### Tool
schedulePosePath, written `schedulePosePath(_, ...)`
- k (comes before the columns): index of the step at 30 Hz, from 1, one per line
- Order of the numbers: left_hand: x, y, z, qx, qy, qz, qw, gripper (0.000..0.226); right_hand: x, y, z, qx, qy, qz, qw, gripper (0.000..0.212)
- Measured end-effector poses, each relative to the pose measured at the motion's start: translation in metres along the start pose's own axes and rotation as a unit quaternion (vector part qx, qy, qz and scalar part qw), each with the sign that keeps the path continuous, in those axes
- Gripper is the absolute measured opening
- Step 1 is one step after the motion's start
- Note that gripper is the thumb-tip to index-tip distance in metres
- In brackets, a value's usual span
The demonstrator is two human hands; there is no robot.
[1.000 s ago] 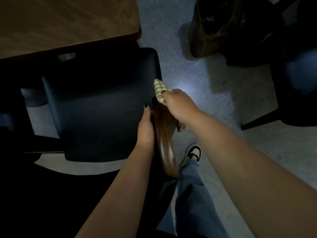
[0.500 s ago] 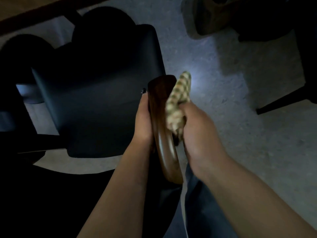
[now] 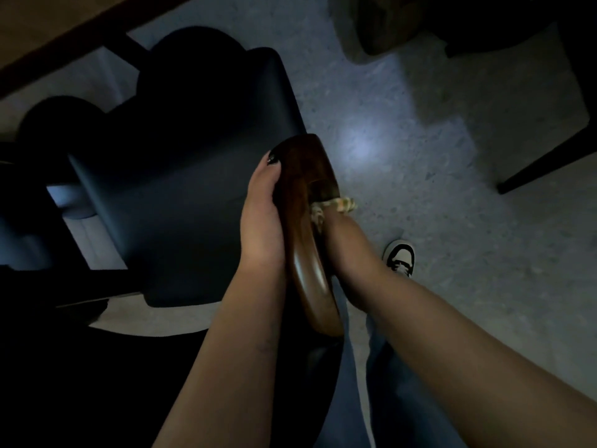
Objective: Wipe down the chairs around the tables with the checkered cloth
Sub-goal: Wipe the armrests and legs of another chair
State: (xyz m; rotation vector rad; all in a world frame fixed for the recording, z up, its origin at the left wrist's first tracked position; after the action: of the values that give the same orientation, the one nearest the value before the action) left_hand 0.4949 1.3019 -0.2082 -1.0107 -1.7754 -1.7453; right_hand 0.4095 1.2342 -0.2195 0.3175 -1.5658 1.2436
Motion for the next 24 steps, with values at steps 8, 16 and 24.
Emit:
schedulePosePath(8,-0.01,0.032,-0.022,-0.284,-0.005,-0.002,0.959,0.054,0.078,-0.01,0.005,-0.205,-0.016,0.045,0.978,0.036)
schedulePosePath(16,-0.015,0.051,-0.046,-0.41,-0.019,-0.054,0.91,0.02,0.065,-0.01,0.036,-0.321,0.054,0.078,0.942,0.046)
schedulePosePath(24,-0.021,0.058,-0.07,-0.404,-0.018,-0.068,0.912,0.036,-0.025,-0.068,0.024,-0.179,0.07,0.151,0.97,0.029)
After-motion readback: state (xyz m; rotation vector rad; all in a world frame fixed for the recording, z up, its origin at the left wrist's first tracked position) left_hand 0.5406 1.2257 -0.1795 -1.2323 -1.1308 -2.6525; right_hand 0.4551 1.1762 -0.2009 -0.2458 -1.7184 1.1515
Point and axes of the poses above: each hand's wrist, its own x-axis away from the middle knuckle, its own z-axis out of the back of the hand, y = z × x, the point moved 7 cm from there along -x, towards the middle knuckle, and after that the axes turned 7 degrees about -z, right-handed, at the moved point
